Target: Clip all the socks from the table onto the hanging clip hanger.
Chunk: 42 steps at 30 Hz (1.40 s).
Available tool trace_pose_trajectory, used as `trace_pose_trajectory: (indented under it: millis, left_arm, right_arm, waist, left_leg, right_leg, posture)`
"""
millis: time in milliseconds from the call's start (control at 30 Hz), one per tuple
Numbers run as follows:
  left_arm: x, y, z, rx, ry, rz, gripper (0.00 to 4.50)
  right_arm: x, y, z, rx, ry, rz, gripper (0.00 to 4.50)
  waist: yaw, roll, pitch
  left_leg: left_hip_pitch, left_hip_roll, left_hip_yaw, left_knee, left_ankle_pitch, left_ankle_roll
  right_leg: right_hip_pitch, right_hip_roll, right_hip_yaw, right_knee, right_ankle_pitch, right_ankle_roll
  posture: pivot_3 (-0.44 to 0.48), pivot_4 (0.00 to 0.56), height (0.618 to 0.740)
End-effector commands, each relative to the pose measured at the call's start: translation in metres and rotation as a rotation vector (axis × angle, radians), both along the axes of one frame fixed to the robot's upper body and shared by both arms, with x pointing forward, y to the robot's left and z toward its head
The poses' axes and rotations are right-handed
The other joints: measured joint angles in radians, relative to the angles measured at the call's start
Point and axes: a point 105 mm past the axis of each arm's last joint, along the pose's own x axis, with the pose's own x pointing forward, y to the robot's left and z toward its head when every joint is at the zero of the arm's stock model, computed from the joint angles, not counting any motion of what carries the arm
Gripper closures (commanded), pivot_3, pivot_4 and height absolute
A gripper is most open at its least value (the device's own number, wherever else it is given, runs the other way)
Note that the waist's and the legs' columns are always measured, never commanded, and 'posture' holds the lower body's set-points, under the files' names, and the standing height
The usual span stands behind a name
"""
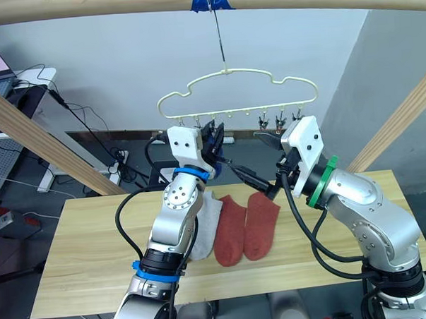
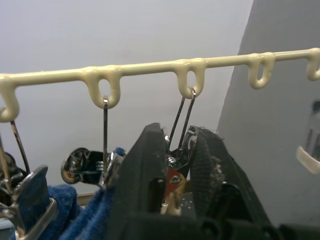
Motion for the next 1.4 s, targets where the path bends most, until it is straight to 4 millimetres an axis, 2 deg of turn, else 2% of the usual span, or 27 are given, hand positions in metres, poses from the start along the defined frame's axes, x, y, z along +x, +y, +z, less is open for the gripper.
trace_pose_trajectory:
  millis: [33, 167, 200, 367, 433, 533, 600, 700, 933, 1033, 1167, 1300, 1400]
  left_arm:
    - [-0.003, -0.002, 0.014, -0.014, -0.054, -0.009, 4.21]
    - [-0.004, -0.006, 0.011, 0.008, -0.033, -0.047, 4.21]
    - [-0.005, -0.007, 0.01, 0.015, -0.025, -0.066, 4.21]
    - [-0.011, -0.004, 0.007, 0.025, 0.045, -0.195, 4.21]
    - [-0.013, 0.003, 0.007, 0.0, 0.109, -0.26, 4.21]
    - [-0.02, 0.011, 0.0, -0.059, 0.242, -0.375, 4.21]
    - [-0.026, 0.016, -0.002, -0.177, 0.352, -0.469, 4.21]
    - [-0.035, 0.027, -0.006, -0.197, 0.456, -0.557, 4.21]
    - [-0.039, 0.037, 0.001, -0.185, 0.496, -0.583, 4.21]
    - [-0.04, 0.038, 0.005, -0.221, 0.509, -0.596, 4.21]
    - [-0.048, 0.036, 0.005, -0.28, 0.578, -0.654, 4.21]
    - [-0.051, 0.04, 0.002, -0.301, 0.623, -0.658, 4.21]
    - [-0.051, 0.041, -0.001, -0.29, 0.64, -0.655, 4.21]
  right_arm:
    - [-0.008, 0.001, 0.008, 0.0, -0.051, 0.009, 0.0]
    - [-0.006, -0.001, -0.001, -0.019, -0.029, -0.009, 0.0]
    - [-0.004, -0.004, -0.01, -0.042, -0.004, -0.023, 0.0]
    - [0.012, -0.025, -0.078, -0.25, 0.189, -0.145, 0.0]
    - [0.02, -0.03, -0.102, -0.274, 0.271, -0.188, 0.0]
    - [0.029, -0.026, -0.13, -0.298, 0.337, -0.197, 0.0]
    - [0.034, -0.022, -0.147, -0.303, 0.396, -0.202, 0.0]
    - [0.043, -0.017, -0.175, -0.386, 0.403, -0.193, 0.0]
    - [0.057, -0.014, -0.214, -0.492, 0.439, -0.221, 0.0]
    - [0.059, -0.012, -0.221, -0.516, 0.426, -0.212, 0.0]
    - [0.056, -0.007, -0.225, -0.542, 0.39, -0.174, 0.81]
    - [0.053, -0.006, -0.22, -0.541, 0.343, -0.143, 2.18]
    - [0.051, -0.008, -0.208, -0.522, 0.288, -0.128, 3.24]
  waist:
    - [-0.001, 0.0, 0.0]
    - [-0.001, 0.0, 0.0]
    - [-0.001, 0.0, 0.0]
    - [-0.001, 0.0, 0.0]
    - [-0.001, 0.0, 0.0]
    - [-0.008, 0.0, 0.0]
    - [-0.009, 0.0, 0.0]
    - [-0.009, 0.0, 0.0]
    - [-0.002, 0.001, 0.0]
    - [-0.002, 0.0, 0.0]
    - [-0.003, 0.0, 0.0]
    - [-0.002, 0.0, 0.0]
    - [-0.001, 0.001, 0.0]
  left_leg:
    - [0.0, 0.0, 0.0, 0.0, 0.0, 0.0]
    - [0.0, 0.0, 0.0, 0.0, 0.0, 0.0]
    - [0.0, 0.0, 0.0, 0.0, 0.0, 0.0]
    - [0.0, 0.0, 0.0, 0.0, 0.0, 0.0]
    - [0.0, 0.0, 0.0, 0.0, 0.0, 0.0]
    - [0.002, 0.001, 0.001, 0.0, 0.0, 0.0]
    - [0.003, 0.003, 0.001, 0.0, 0.0, 0.0]
    - [0.003, 0.003, 0.001, 0.0, 0.0, 0.0]
    - [0.004, 0.003, 0.001, 0.0, 0.0, 0.0]
    - [0.004, 0.003, 0.001, 0.0, 0.0, 0.0]
    - [0.004, 0.003, 0.001, 0.0, 0.0, -0.001]
    - [0.004, 0.003, 0.001, 0.0, 0.0, 0.0]
    - [0.004, 0.003, 0.001, 0.0, 0.0, -0.001]
  right_leg:
    - [0.0, 0.0, 0.0, 0.0, 0.0, 0.0]
    - [0.0, 0.0, 0.0, 0.0, 0.0, 0.0]
    - [0.0, 0.0, 0.0, 0.0, 0.0, 0.0]
    - [0.0, 0.0, 0.0, 0.0, 0.0, 0.0]
    - [0.0, 0.0, 0.0, 0.0, 0.0, 0.0]
    - [0.0, 0.001, 0.001, 0.001, 0.0, 0.0]
    - [0.0, 0.003, 0.001, 0.001, 0.0, 0.0]
    - [0.001, 0.003, 0.002, 0.001, 0.0, 0.0]
    - [0.001, 0.003, 0.002, 0.001, 0.0, 0.0]
    - [0.001, 0.003, 0.002, 0.001, 0.0, 0.0]
    - [0.001, 0.003, 0.002, 0.001, 0.0, -0.001]
    - [0.001, 0.003, 0.002, 0.001, 0.0, -0.001]
    - [0.001, 0.003, 0.002, 0.001, 0.0, -0.001]
  posture:
    - [-0.213, 0.256, 0.74]
    - [-0.209, 0.258, 0.74]
    - [-0.207, 0.259, 0.74]
    - [-0.195, 0.261, 0.74]
    - [-0.19, 0.262, 0.74]
    - [-0.18, 0.262, 0.74]
    - [-0.168, 0.259, 0.74]
    - [-0.155, 0.255, 0.74]
    - [-0.131, 0.257, 0.74]
    - [-0.126, 0.258, 0.74]
    - [-0.113, 0.268, 0.74]
    - [-0.116, 0.271, 0.74]
    - [-0.119, 0.27, 0.74]
